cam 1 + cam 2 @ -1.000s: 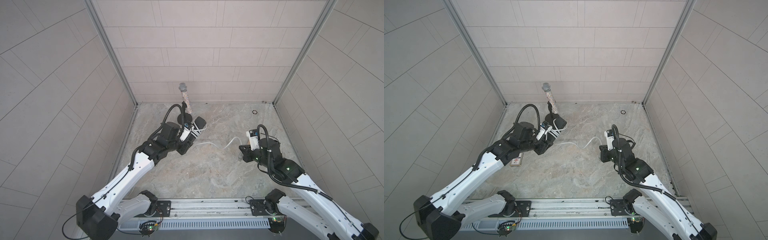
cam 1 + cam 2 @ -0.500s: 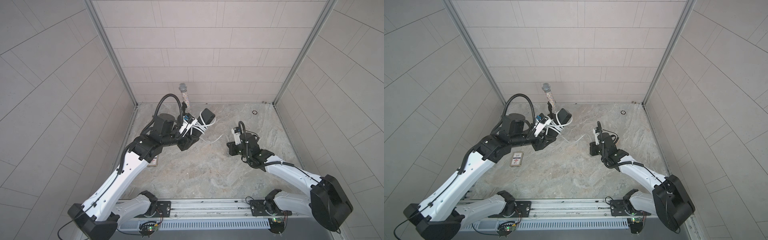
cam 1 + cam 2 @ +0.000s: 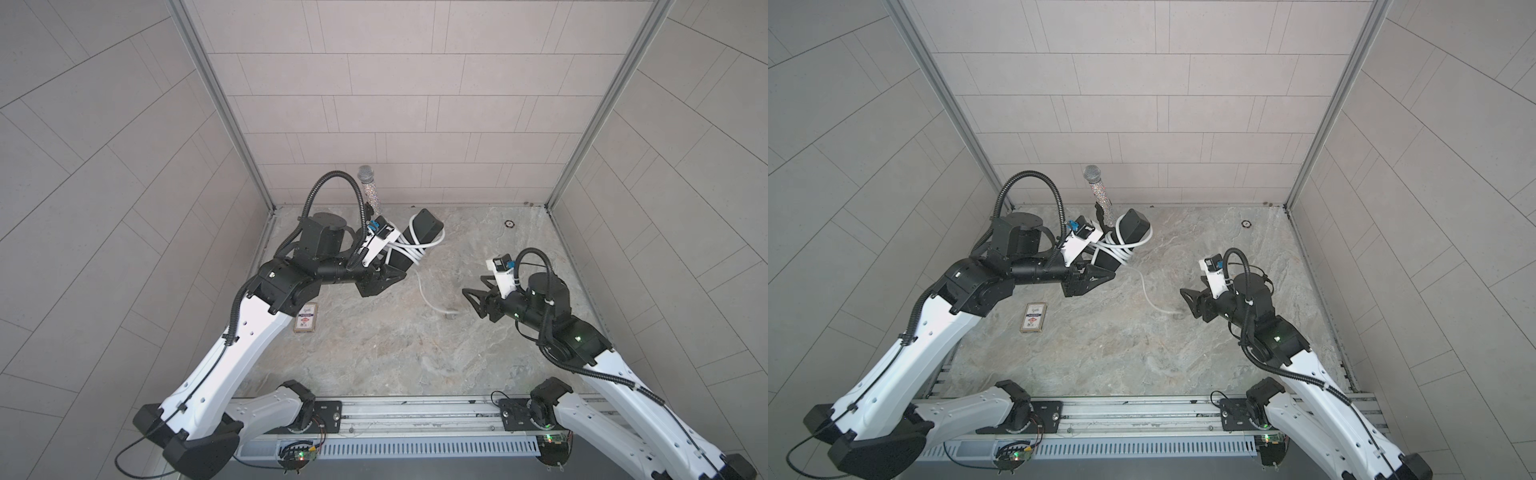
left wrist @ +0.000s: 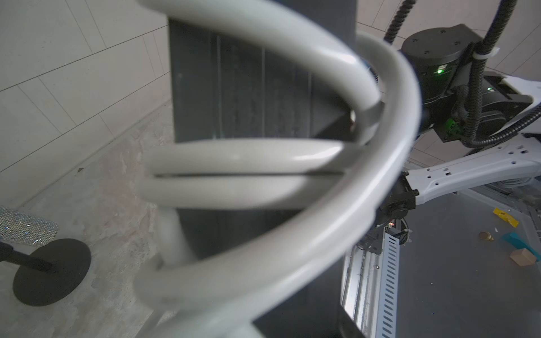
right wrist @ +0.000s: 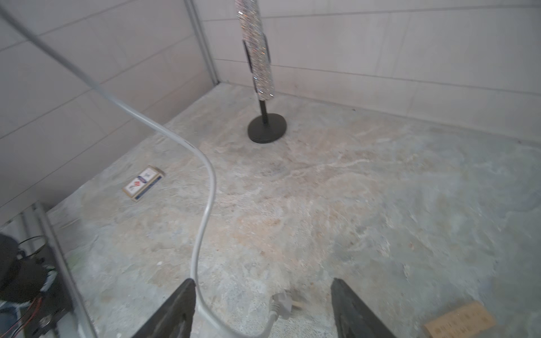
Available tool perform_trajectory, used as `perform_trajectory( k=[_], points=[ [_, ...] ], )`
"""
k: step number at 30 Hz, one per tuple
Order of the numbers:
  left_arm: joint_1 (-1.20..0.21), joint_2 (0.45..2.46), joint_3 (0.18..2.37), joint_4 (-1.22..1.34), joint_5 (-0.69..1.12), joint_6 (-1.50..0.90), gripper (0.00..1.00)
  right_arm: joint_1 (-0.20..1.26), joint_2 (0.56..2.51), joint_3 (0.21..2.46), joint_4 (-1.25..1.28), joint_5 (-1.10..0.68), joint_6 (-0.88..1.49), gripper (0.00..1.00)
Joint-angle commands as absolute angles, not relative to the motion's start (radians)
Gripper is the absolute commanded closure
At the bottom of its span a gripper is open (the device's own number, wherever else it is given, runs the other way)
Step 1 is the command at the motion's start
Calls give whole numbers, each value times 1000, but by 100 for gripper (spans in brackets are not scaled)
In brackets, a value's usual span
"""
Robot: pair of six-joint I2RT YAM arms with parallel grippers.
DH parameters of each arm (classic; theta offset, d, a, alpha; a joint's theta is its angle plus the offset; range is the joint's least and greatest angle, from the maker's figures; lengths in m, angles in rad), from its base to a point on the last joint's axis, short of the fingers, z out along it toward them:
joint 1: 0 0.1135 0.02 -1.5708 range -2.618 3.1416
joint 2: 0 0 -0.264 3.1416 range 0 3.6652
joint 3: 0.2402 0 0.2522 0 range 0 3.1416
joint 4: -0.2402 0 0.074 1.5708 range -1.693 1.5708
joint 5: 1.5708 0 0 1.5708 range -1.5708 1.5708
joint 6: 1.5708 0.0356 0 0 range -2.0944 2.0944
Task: Unwrap the cord wrapped around the power strip
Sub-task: Unwrap the power cord from the power strip.
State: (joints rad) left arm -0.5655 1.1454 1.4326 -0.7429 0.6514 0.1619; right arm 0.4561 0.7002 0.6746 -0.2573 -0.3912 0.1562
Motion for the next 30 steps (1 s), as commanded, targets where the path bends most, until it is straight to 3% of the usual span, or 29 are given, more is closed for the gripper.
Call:
perform_trajectory(
  k=[1,10,18,22,30],
  points=[
    [-586,1137,1483,-706,745,157,100,510,698,669,-221,-505,76,27],
    [-594,1118,1448,-707,824,168,100,577,989,699,209,-720,226,29],
    [-598,1105,1420,-717,887,196,100,706,1147,577,604,-561,357,28],
    [-598,1095,1404,-728,910,214,100,709,1248,595,671,-510,300,30],
    [-606,1071,1394,-744,902,241,100,735,1389,659,692,-591,265,36]
  ],
)
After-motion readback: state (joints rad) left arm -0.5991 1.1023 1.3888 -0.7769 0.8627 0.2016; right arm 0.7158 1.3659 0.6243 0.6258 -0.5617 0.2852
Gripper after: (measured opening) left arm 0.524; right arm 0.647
